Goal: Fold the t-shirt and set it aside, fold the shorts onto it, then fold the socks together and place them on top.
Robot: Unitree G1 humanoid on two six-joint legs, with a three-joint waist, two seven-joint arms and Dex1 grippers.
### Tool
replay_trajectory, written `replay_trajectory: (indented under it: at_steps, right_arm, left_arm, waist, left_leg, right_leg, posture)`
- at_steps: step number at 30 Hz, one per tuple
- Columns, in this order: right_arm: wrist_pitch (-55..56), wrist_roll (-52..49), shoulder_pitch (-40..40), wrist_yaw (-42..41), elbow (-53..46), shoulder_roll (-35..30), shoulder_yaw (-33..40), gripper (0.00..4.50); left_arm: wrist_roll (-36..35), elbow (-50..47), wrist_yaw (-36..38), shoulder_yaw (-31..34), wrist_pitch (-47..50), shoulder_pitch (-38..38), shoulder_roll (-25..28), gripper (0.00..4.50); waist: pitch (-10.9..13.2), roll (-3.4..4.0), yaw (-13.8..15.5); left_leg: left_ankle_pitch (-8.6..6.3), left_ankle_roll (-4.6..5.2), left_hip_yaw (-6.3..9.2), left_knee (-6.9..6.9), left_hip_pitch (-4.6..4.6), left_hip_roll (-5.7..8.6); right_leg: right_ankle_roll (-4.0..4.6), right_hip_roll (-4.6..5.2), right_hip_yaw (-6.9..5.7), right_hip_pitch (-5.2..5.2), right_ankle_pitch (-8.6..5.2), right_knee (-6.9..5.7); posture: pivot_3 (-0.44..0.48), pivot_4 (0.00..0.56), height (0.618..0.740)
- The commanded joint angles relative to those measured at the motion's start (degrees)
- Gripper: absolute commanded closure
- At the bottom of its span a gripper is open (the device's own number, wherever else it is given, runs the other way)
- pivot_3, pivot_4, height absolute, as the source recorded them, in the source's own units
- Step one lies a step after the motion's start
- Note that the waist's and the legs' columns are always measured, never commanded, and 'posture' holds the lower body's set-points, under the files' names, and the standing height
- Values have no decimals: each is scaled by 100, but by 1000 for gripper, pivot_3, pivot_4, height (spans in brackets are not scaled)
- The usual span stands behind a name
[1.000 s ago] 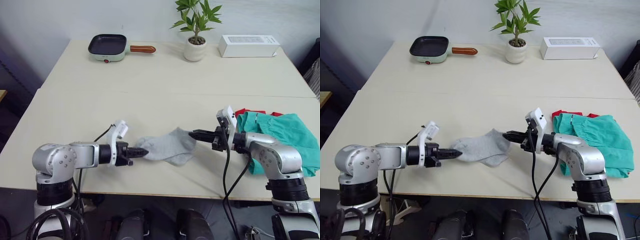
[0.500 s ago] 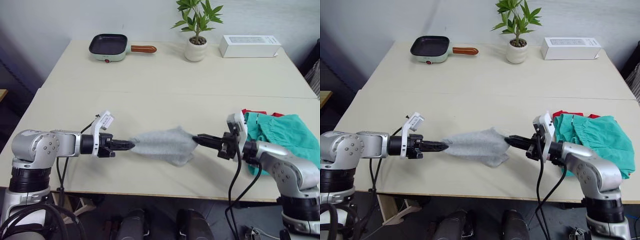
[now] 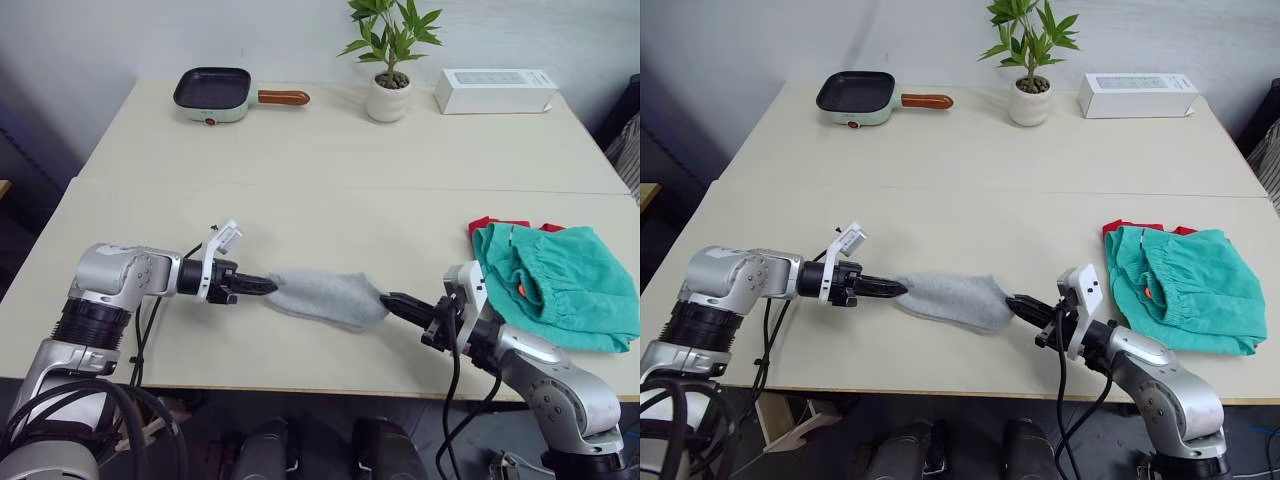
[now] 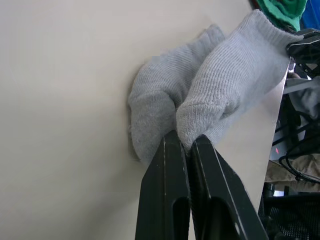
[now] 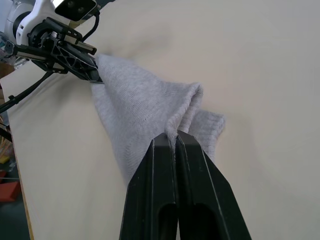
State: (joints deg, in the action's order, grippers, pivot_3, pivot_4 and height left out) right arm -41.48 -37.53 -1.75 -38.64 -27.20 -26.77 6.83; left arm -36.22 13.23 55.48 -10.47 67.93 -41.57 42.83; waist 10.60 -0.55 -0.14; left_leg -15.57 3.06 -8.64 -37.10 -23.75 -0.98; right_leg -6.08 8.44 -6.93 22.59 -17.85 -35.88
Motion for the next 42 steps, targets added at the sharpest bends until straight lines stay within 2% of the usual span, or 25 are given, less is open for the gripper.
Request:
replay_trajectory:
  at_steps: [1,7,10,12,15,18,20,21,22,24,26,28,31,33,38,42]
  right_arm:
    - [175,30,23,5,-117,-47,-42,4500]
    - [266,156,36,-84,73,-59,-247,4500]
    - [184,156,27,-63,166,-61,-255,4500]
    - [106,51,31,-127,265,-41,-230,4500]
    - [576,370,-22,-122,512,-38,-148,3845]
    - [835,355,-113,-367,582,-277,125,2855]
    - [879,224,-183,-491,563,-387,246,2855]
    - [794,65,-284,-645,441,-488,237,2855]
    - [716,-74,-374,-748,338,-547,217,3237]
    - [610,-193,-564,-804,210,-559,46,3836]
    - [546,-97,-765,-671,184,-415,-284,4492]
    - [675,299,-906,-536,256,-238,-807,4500]
    - [1435,1409,-1059,-413,705,-50,-1740,4500]
    - [1750,1805,-1119,-195,1038,180,-2015,4500]
    - [2499,2281,-1018,107,1790,560,-1951,4500]
    - [2676,2175,-840,186,1930,564,-1559,4500]
  left_arm:
    - [199,127,206,-60,-133,-199,7,4444]
    - [297,147,331,-64,-43,-219,-57,4444]
    - [306,43,377,-42,-18,-169,-37,3796]
    - [348,26,245,89,-94,-111,-76,3212]
    - [493,12,-175,477,-503,31,-191,2283]
    - [297,-602,53,801,-473,453,201,2246]
    - [253,-887,171,939,-539,688,408,2246]
    - [226,-1110,320,1113,-862,871,498,2246]
    - [209,-1276,407,1287,-1180,1005,516,2640]
    - [158,-1613,574,1490,-1716,1173,428,3134]
    - [234,-1871,707,1422,-2344,1269,198,3780]
    - [508,-1992,654,1152,-2964,1321,-123,4458]
    - [1066,-1651,163,701,-3719,1196,-895,4483]
    - [1454,-1348,-49,429,-4155,1151,-1262,4483]
    - [2169,-428,-672,34,-4862,1306,-1983,4483]
    - [2396,-312,-955,41,-4749,1578,-2010,4483]
  waist:
    - [0,0,1]
    - [0,0,-2]
    - [0,-1,-1]
    - [0,-1,-2]
    - [1,-2,-1]
    - [1,-2,-42]
    - [1,-2,-50]
    - [1,-2,-66]
    - [1,-2,-71]
    - [1,-2,-59]
    - [1,-2,-17]
    - [-2,-6,22]
    - [-3,-7,37]
    - [-6,-13,19]
    - [-6,-14,-5]
    - [-8,-15,-5]
  left_leg:
    - [2,3,0,-2,-1,1]
    - [2,5,0,-2,-1,1]
    - [3,7,1,-5,-2,1]
    - [4,8,1,-5,-2,1]
    - [4,8,1,-7,-1,1]
    - [5,9,1,-6,-1,1]
    - [5,9,1,-3,-1,0]
    - [5,9,2,-4,-1,-1]
    - [5,8,1,-3,0,-1]
    - [5,8,3,-5,3,-4]
    - [5,7,5,-5,4,-5]
    - [-3,-6,7,-6,9,-2]
    - [-12,-20,7,-7,6,7]
    - [6,13,1,-9,2,12]
    - [14,23,-2,-14,-9,12]
    - [15,26,3,-20,-3,9]
  right_leg:
    - [0,1,0,0,0,0]
    - [0,3,0,0,0,-2]
    - [0,3,0,-1,0,-4]
    - [0,3,-1,-1,0,-5]
    - [0,4,-1,-2,0,-7]
    - [0,4,0,-1,0,-7]
    - [0,3,-1,0,0,-8]
    - [0,2,-2,0,0,-8]
    - [0,3,-1,0,0,-7]
    - [0,5,-2,-4,0,-5]
    - [0,9,-2,-6,0,-5]
    - [0,13,-2,-12,0,-3]
    - [0,14,-2,-12,0,-5]
    - [-4,10,-3,-10,3,-5]
    - [-8,-8,-30,-2,5,-12]
    - [-9,1,-51,-12,5,-11]
  posture:
    - [0,150,740]
    - [0,150,740]
    - [0,150,740]
    - [0,150,740]
    - [0,150,740]
    - [0,150,740]
    - [0,150,740]
    - [0,150,740]
    - [0,150,740]
    - [0,150,740]
    - [0,150,740]
    - [0,150,740]
    - [0,150,740]
    - [0,150,740]
    - [0,150,740]
    - [0,150,740]
